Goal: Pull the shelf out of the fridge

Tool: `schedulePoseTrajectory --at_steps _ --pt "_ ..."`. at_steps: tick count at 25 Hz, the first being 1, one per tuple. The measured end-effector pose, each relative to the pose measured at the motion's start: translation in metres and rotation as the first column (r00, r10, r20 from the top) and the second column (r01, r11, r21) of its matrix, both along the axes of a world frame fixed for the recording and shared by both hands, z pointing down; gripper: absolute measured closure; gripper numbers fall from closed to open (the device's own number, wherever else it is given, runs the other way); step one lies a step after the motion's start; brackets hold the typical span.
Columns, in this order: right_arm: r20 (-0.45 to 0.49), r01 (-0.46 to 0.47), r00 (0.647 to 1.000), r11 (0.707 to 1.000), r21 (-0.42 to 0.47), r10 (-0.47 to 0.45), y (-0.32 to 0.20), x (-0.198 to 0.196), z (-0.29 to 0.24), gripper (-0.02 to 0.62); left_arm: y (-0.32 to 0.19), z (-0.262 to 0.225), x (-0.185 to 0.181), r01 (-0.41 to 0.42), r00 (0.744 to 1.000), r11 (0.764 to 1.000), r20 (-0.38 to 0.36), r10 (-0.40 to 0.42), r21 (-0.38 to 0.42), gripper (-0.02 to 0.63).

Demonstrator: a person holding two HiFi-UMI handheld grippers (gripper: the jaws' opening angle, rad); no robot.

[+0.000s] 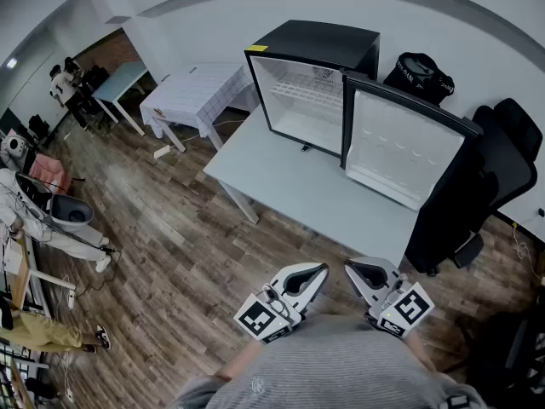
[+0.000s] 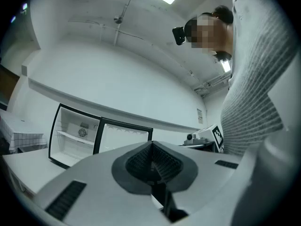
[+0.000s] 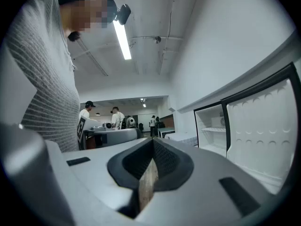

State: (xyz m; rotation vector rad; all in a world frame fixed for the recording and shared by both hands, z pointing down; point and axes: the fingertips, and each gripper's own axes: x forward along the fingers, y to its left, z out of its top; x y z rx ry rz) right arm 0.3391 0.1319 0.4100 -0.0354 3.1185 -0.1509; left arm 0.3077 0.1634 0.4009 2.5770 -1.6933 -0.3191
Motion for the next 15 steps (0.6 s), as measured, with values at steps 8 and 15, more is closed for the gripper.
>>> schedulePoseTrajectory --at_steps 8,15 --pt "-0.006 0.018 1.000 1.000 0.004 -0.018 0.011 -0.006 -0.001 0.583 0.010 -0.008 -0.006 0.009 1.000 1.000 0.011 -0.009 0.027 0.595" --pt "-0.008 0.034 0.999 0.999 0.006 -0.034 0.015 -0.008 -0.001 0.583 0.014 -0.012 -0.007 0.019 1.000 0.999 0.010 -0.019 0.041 0.595"
